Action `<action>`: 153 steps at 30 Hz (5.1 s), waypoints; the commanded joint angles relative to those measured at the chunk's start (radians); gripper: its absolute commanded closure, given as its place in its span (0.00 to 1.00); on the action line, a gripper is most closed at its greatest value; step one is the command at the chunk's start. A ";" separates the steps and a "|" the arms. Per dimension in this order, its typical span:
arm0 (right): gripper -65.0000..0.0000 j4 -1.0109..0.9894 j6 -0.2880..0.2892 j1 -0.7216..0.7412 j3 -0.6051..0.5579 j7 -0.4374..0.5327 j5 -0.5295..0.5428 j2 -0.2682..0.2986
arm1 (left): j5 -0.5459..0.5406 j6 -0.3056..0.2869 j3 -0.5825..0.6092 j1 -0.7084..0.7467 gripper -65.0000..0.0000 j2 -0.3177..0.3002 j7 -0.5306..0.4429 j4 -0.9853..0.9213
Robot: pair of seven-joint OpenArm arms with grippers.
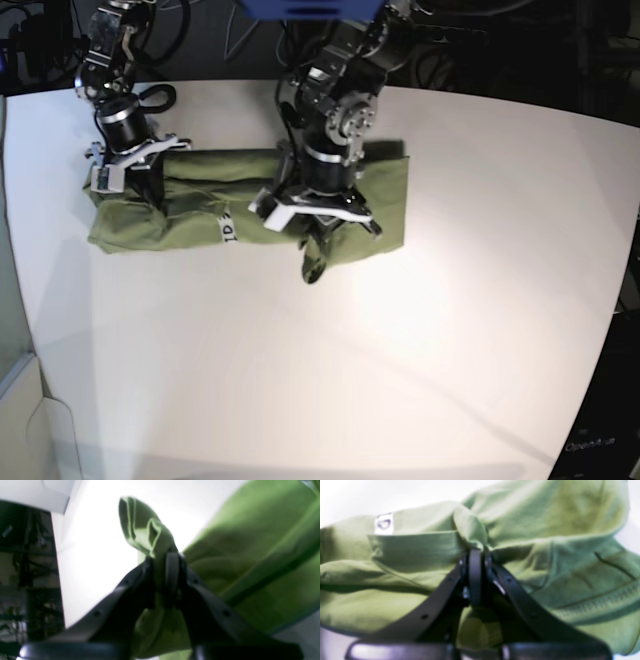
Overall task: Fold the T-shirt properly
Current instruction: 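Lay the carried end onto the strip's middle with the left gripper, then open the left gripper and raise it off the folded shirt, then release the strip end with the right gripper and move it away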
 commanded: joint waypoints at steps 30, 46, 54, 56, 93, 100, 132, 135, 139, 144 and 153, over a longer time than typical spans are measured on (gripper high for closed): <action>1.00 -0.001 -0.004 -0.006 -0.001 -0.052 -0.094 0.000 | -0.029 0.007 0.079 -0.024 0.71 0.013 0.010 0.016; 1.00 -0.002 -0.004 -0.007 -0.001 -0.052 -0.094 0.000 | -0.200 0.000 0.090 0.027 0.48 -0.004 -0.051 0.262; 1.00 -0.002 -0.004 -0.007 -0.001 -0.052 -0.094 0.000 | -0.255 0.007 0.050 0.047 0.58 -0.062 -0.056 0.262; 1.00 -0.002 -0.004 -0.007 -0.001 -0.052 -0.094 0.000 | -0.255 0.007 0.015 0.065 0.78 -0.065 -0.057 0.239; 0.73 0.165 -0.002 -0.053 0.001 -0.053 -0.096 0.030 | -0.448 0.003 -0.303 0.062 0.97 -0.065 -0.065 -0.024; 0.21 0.211 0.042 -0.084 0.001 -0.044 -0.094 0.027 | -0.448 0.001 -0.303 0.068 0.97 -0.065 -0.065 -0.021; 0.24 0.216 0.147 0.068 0.209 -0.242 -0.091 0.110 | -0.448 0.003 -0.303 0.085 0.97 -0.067 -0.065 -0.014; 0.24 0.216 0.147 0.062 0.209 -0.242 -0.091 0.109 | -0.448 0.003 -0.303 0.080 0.97 -0.067 -0.065 -0.014; 0.24 0.164 0.147 0.063 0.209 -0.242 -0.090 0.105 | -0.448 0.003 -0.303 0.077 0.97 -0.067 -0.065 -0.014; 0.24 0.087 0.147 0.063 0.211 -0.237 -0.044 0.099 | -0.447 0.003 -0.303 0.077 0.97 -0.067 -0.065 -0.013; 0.24 0.019 0.147 0.063 0.206 -0.242 0.018 0.099 | -0.444 0.003 -0.303 0.076 0.97 -0.067 -0.065 -0.013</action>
